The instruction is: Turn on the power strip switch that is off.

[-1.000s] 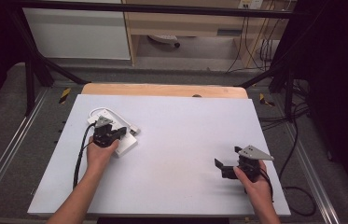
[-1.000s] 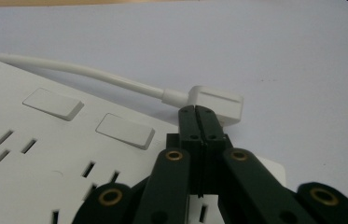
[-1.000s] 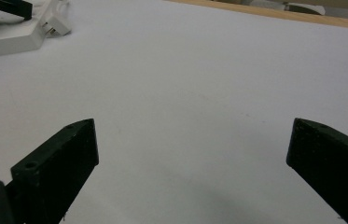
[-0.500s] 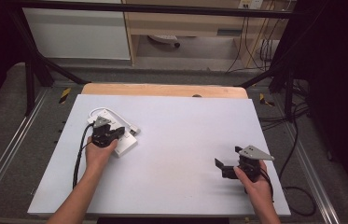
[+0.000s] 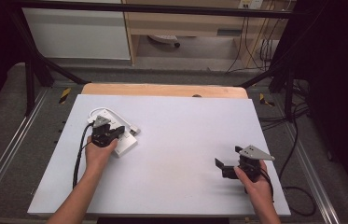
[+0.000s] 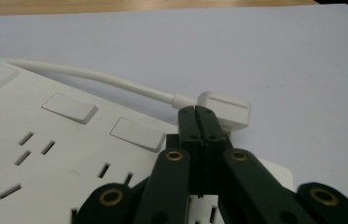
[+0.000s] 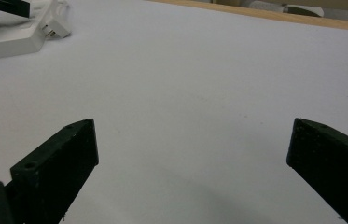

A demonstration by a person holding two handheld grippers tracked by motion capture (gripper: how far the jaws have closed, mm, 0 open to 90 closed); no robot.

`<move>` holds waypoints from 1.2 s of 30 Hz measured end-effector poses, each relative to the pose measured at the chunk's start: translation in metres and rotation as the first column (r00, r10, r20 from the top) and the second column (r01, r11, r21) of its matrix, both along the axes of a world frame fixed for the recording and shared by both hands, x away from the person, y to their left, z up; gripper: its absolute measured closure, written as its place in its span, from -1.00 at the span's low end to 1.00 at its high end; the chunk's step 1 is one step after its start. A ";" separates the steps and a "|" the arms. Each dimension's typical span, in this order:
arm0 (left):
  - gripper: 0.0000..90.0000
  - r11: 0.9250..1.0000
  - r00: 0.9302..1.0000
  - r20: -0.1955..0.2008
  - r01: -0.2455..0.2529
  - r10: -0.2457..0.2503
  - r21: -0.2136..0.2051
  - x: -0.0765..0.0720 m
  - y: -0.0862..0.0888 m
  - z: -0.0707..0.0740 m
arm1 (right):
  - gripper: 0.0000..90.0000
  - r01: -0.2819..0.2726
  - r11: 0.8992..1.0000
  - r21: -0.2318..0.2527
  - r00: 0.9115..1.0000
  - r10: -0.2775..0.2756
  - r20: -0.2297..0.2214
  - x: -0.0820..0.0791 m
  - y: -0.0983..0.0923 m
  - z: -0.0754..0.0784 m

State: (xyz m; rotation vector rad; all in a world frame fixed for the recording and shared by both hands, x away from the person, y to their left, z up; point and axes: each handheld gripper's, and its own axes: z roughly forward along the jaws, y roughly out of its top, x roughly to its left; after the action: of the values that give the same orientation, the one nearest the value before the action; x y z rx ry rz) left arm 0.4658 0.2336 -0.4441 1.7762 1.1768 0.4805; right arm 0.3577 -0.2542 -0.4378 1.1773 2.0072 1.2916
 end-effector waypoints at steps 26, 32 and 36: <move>0.56 1.000 0.999 0.037 -0.015 0.015 -0.006 -0.002 -0.004 0.009 | -0.94 0.003 1.000 0.009 1.000 -0.003 0.002 0.000 0.000 0.001; 0.19 1.000 0.999 0.050 -0.014 0.015 -0.015 -0.002 -0.005 0.012 | -0.94 0.003 1.000 0.008 1.000 -0.003 0.001 0.000 0.000 0.001; -0.08 0.999 0.998 0.055 -0.002 0.004 -0.043 -0.002 -0.007 0.016 | -0.94 0.000 1.000 0.002 1.000 0.000 0.003 0.000 0.000 0.000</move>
State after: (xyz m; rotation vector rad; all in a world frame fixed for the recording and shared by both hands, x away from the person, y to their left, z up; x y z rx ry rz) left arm 0.4635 0.2271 -0.4286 1.7141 1.1436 0.4989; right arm 0.3579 -0.2544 -0.4374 1.1756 2.0049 1.2946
